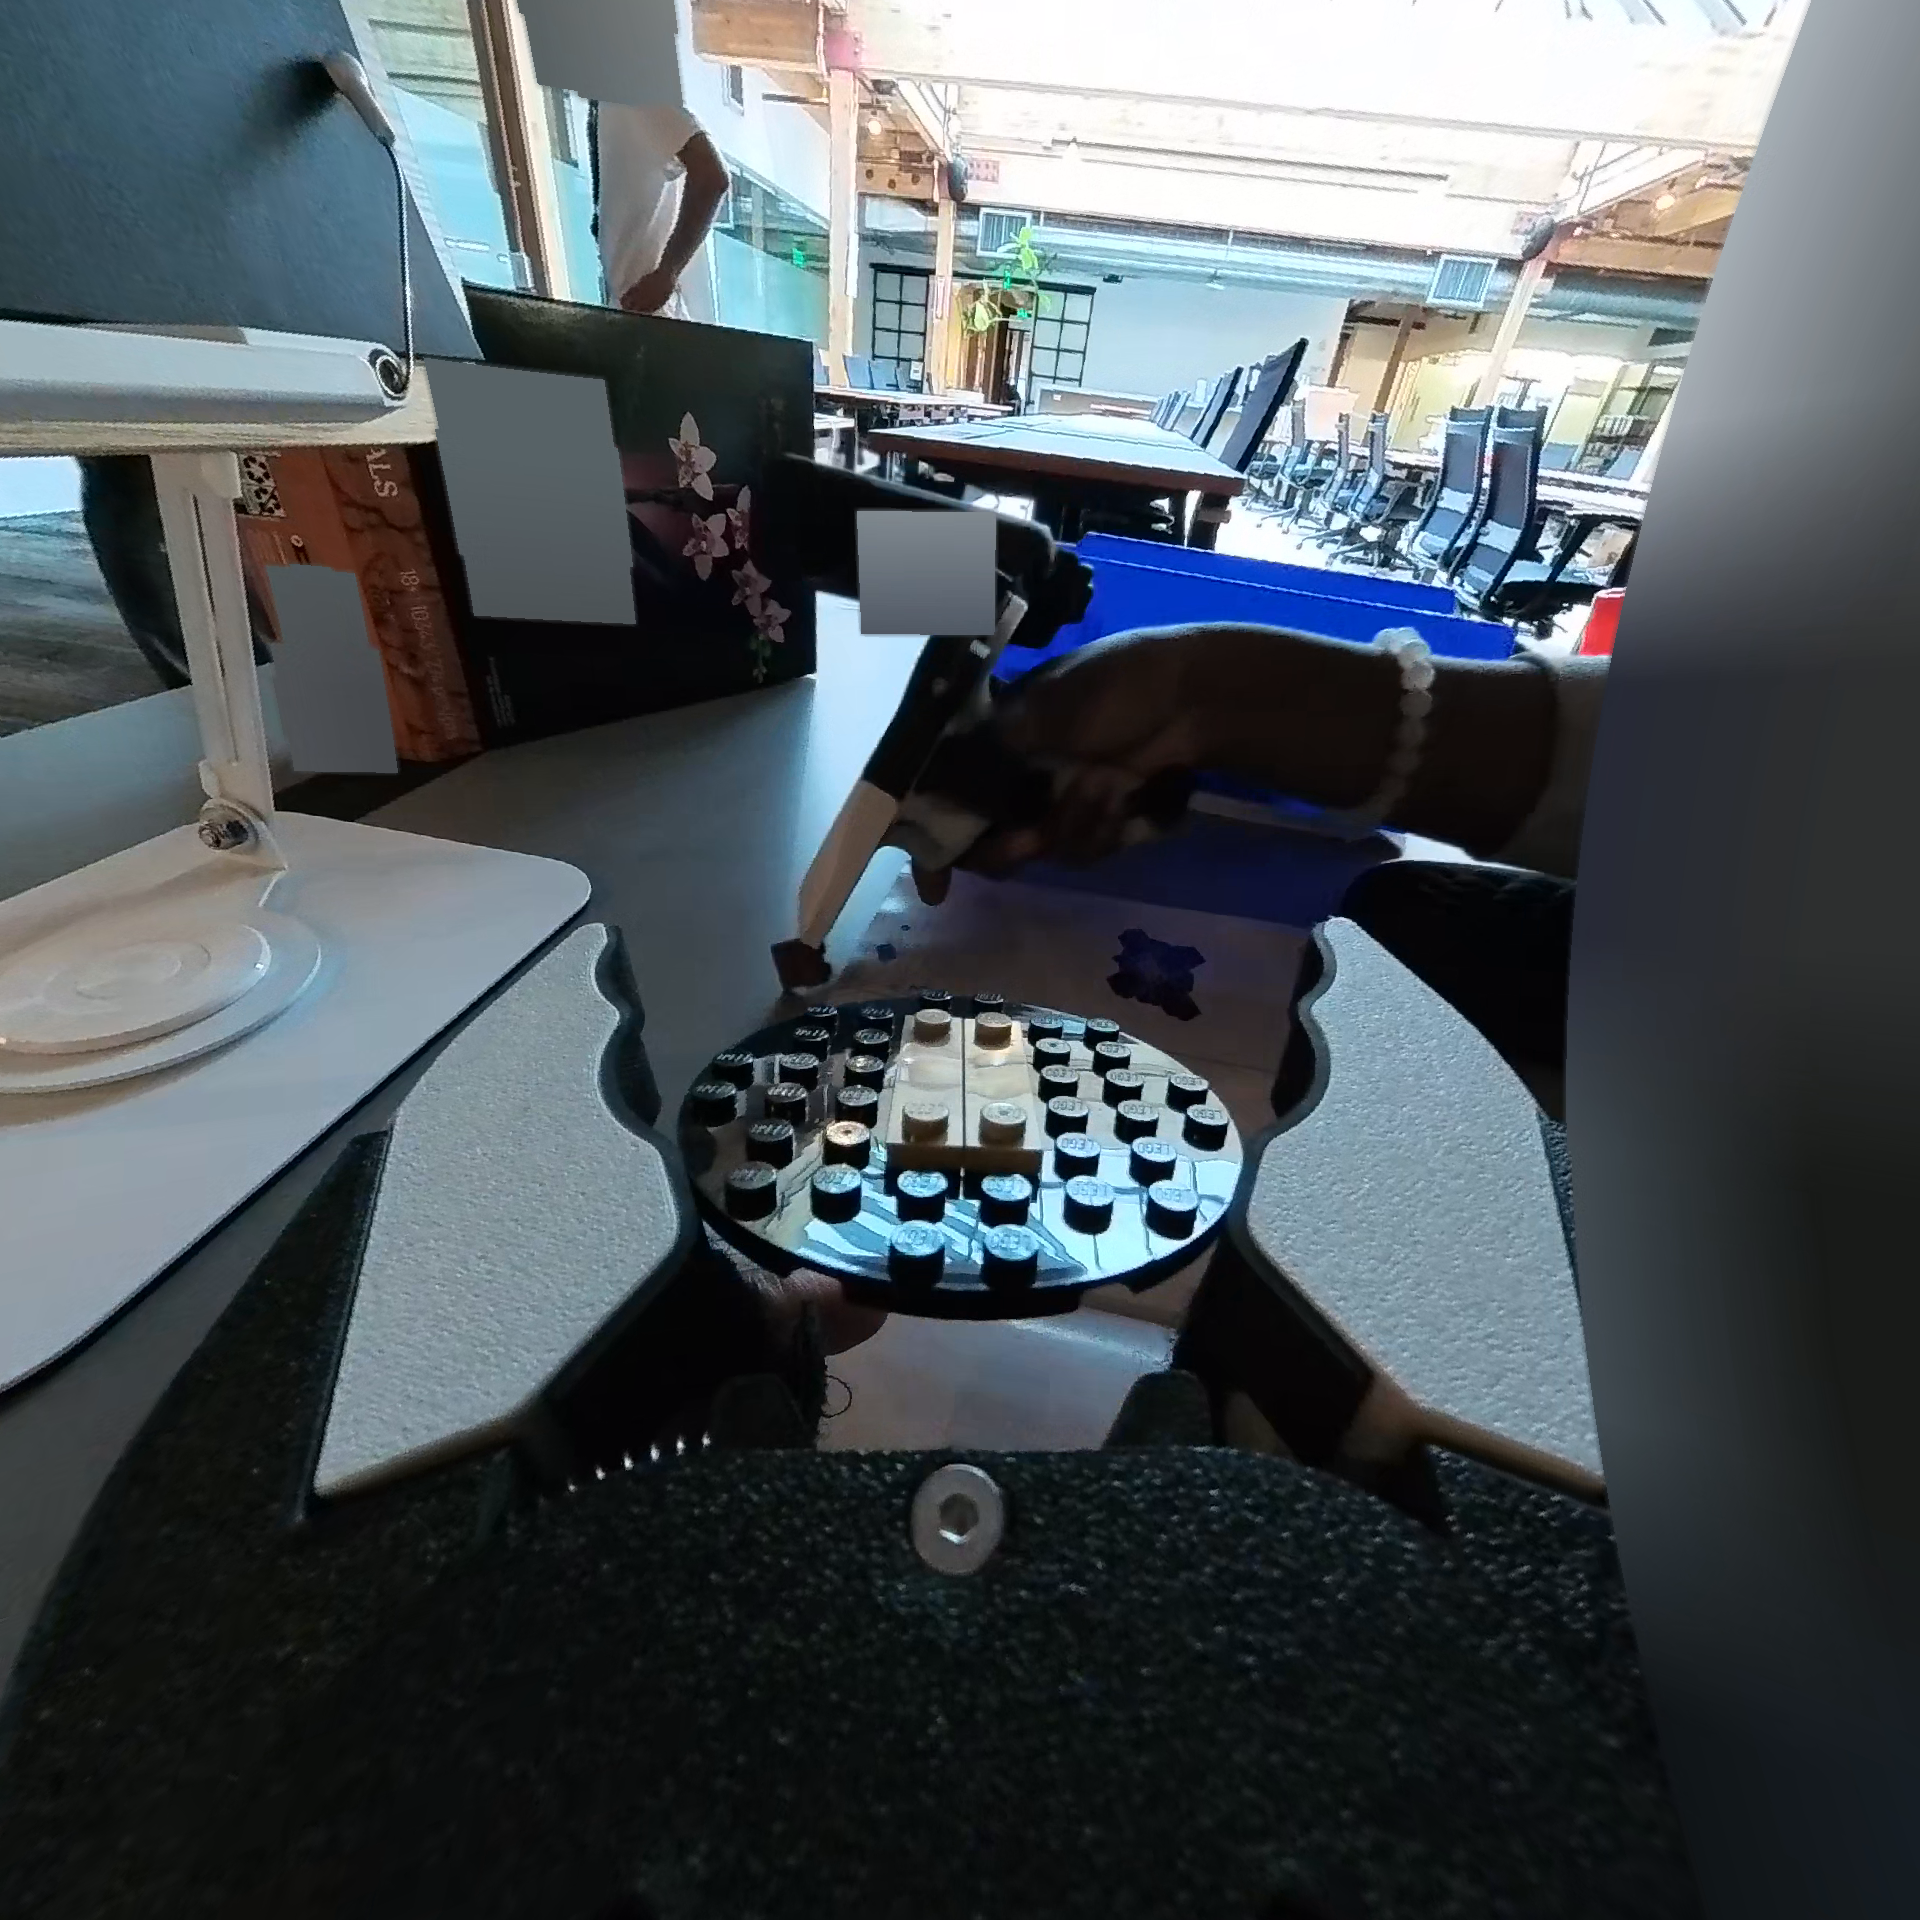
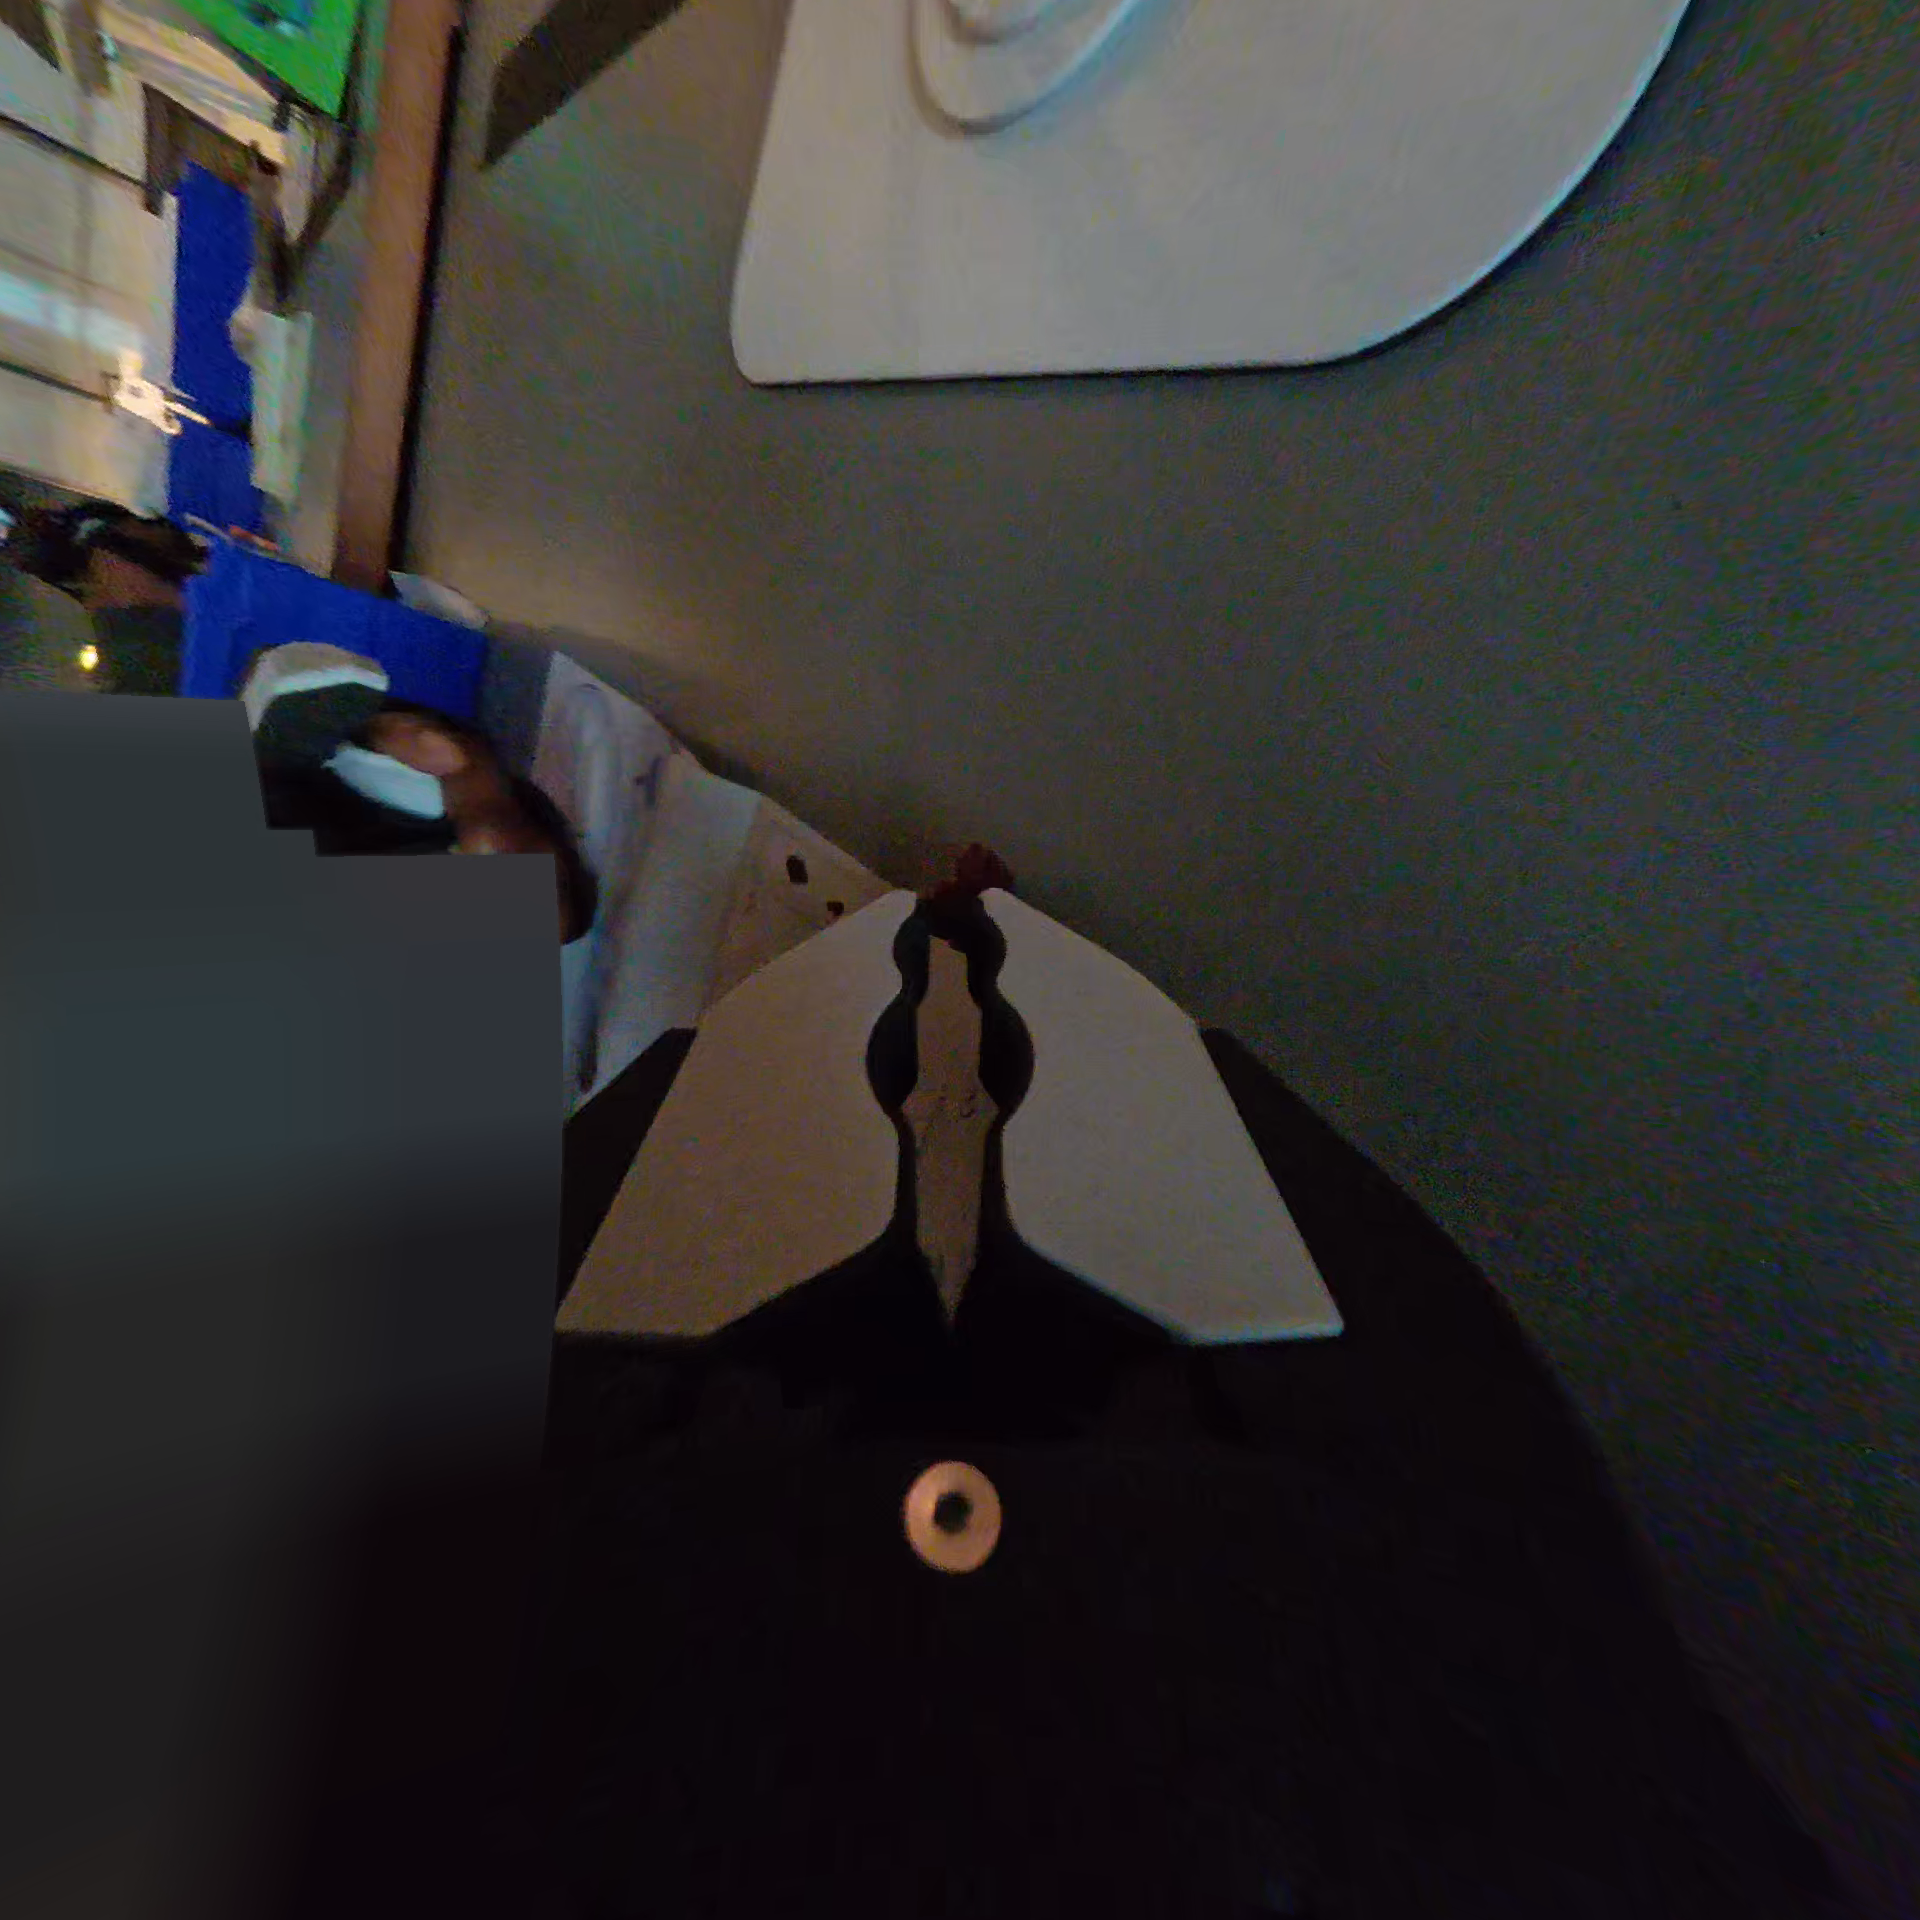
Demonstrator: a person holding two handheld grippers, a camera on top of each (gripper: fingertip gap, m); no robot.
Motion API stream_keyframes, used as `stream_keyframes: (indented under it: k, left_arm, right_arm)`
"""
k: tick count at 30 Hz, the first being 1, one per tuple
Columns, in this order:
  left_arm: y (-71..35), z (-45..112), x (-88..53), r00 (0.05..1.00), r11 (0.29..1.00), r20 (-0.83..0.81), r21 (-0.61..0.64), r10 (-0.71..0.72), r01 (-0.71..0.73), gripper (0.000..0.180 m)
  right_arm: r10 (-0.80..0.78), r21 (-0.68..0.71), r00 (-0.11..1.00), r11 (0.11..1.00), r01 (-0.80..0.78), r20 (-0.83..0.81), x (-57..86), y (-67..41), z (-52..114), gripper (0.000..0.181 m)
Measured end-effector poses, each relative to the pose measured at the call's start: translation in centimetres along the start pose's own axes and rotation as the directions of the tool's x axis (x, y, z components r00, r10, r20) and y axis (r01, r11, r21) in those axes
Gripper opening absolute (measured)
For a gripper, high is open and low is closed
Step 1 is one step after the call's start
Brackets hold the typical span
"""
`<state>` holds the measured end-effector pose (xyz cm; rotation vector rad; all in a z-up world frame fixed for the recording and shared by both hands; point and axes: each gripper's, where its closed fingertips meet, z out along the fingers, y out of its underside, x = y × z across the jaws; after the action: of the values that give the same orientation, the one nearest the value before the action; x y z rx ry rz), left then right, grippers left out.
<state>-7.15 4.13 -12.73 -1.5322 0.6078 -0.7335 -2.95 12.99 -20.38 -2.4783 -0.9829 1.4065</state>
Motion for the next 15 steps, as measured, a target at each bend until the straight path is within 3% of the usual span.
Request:
stream_keyframes:
  k: [15]
  left_arm:
    - [0.1, 0.1, 0.0, 1.0, 1.0, 0.001, -0.008, 0.002, -0.002, 0.116]
  right_arm:
    - [-0.03, -0.046, 0.996, 0.999, 0.026, -0.089, 1.7, 0.2, -1.1, 0.015]
